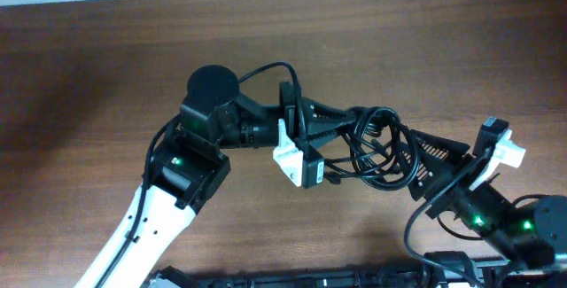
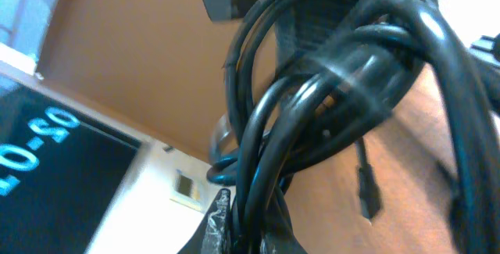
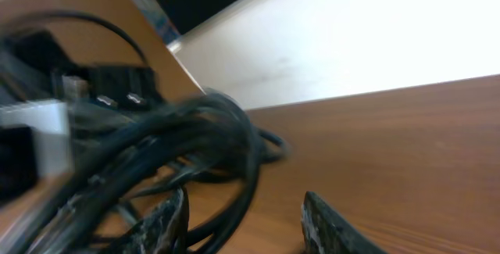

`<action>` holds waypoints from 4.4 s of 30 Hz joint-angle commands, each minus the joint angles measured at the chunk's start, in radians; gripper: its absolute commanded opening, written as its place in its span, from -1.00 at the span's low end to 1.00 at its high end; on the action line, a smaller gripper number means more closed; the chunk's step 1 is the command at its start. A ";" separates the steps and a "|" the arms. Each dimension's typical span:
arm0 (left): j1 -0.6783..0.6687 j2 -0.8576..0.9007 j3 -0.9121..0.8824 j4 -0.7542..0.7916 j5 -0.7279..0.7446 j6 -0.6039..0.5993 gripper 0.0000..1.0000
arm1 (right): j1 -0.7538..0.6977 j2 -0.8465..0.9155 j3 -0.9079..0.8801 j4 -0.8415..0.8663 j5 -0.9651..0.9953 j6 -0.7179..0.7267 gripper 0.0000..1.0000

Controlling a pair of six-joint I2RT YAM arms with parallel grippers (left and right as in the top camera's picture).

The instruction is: Untangle cables

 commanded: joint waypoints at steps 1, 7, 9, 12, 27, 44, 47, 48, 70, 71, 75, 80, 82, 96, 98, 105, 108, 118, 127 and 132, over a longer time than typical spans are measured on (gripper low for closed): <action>-0.014 -0.010 0.014 0.065 0.044 0.042 -1.00 | 0.005 0.018 0.001 -0.055 0.037 -0.212 -0.15; -0.014 -0.010 0.014 0.087 0.118 0.042 -1.00 | 0.005 0.018 0.001 -0.154 0.106 -0.410 -0.16; -0.014 -0.010 0.014 0.087 0.133 0.042 -1.00 | 0.005 0.018 0.001 -0.173 0.213 -0.410 -0.17; -0.014 -0.010 0.014 0.082 0.140 0.042 -1.00 | 0.005 0.018 0.001 -0.184 0.398 -0.409 -0.17; 0.030 -0.011 0.014 0.045 0.139 0.042 -1.00 | 0.005 0.018 0.101 -0.163 0.325 -0.405 0.66; 0.142 -0.055 0.014 0.045 0.342 0.042 -1.00 | 0.005 0.018 0.169 -0.217 -0.044 -0.405 0.97; 0.177 -0.058 0.014 0.046 0.370 0.043 -1.00 | 0.005 0.018 0.169 -0.217 -0.067 -0.405 0.97; 0.192 -0.059 0.014 0.046 0.396 0.043 -1.00 | 0.005 0.018 0.169 -0.217 -0.074 -0.405 0.97; 0.198 -0.058 0.014 0.053 0.480 0.043 -1.00 | 0.005 0.018 0.169 -0.167 -0.181 -0.351 0.97; 0.192 -0.058 0.014 0.053 0.480 0.043 -1.00 | 0.005 0.018 0.169 -0.167 -0.181 -0.351 0.97; 0.168 -0.058 0.014 0.053 0.480 0.043 -1.00 | 0.005 0.018 0.169 -0.168 -0.180 -0.351 0.97; 0.168 -0.058 0.014 0.053 0.479 0.043 -1.00 | 0.005 0.018 0.169 -0.167 -0.180 -0.351 0.97; 0.168 -0.058 0.014 0.052 0.455 0.042 -1.00 | 0.005 0.018 0.169 -0.167 -0.180 -0.351 0.97; 0.171 -0.058 0.014 0.037 0.389 0.043 -1.00 | 0.005 0.018 0.169 -0.167 -0.169 -0.352 0.97; 0.171 -0.058 0.014 0.038 0.389 0.044 -1.00 | 0.005 0.018 0.169 -0.168 -0.169 -0.352 0.97; 0.206 -0.058 0.014 0.047 0.390 0.058 -1.00 | 0.005 0.018 0.169 -0.168 -0.169 -0.352 0.97; 0.220 -0.058 0.014 0.053 0.394 0.058 -1.00 | 0.005 0.018 0.169 -0.168 -0.175 -0.352 0.97; 0.188 -0.058 0.014 0.053 0.465 0.058 -1.00 | 0.005 0.018 0.169 -0.167 -0.169 -0.353 0.97; 0.170 -0.058 0.014 0.053 0.506 0.058 -1.00 | 0.005 0.018 0.169 -0.168 -0.170 -0.352 0.97; 0.107 -0.058 0.014 0.057 0.433 0.058 -1.00 | 0.005 0.018 0.169 -0.169 -0.175 -0.352 0.97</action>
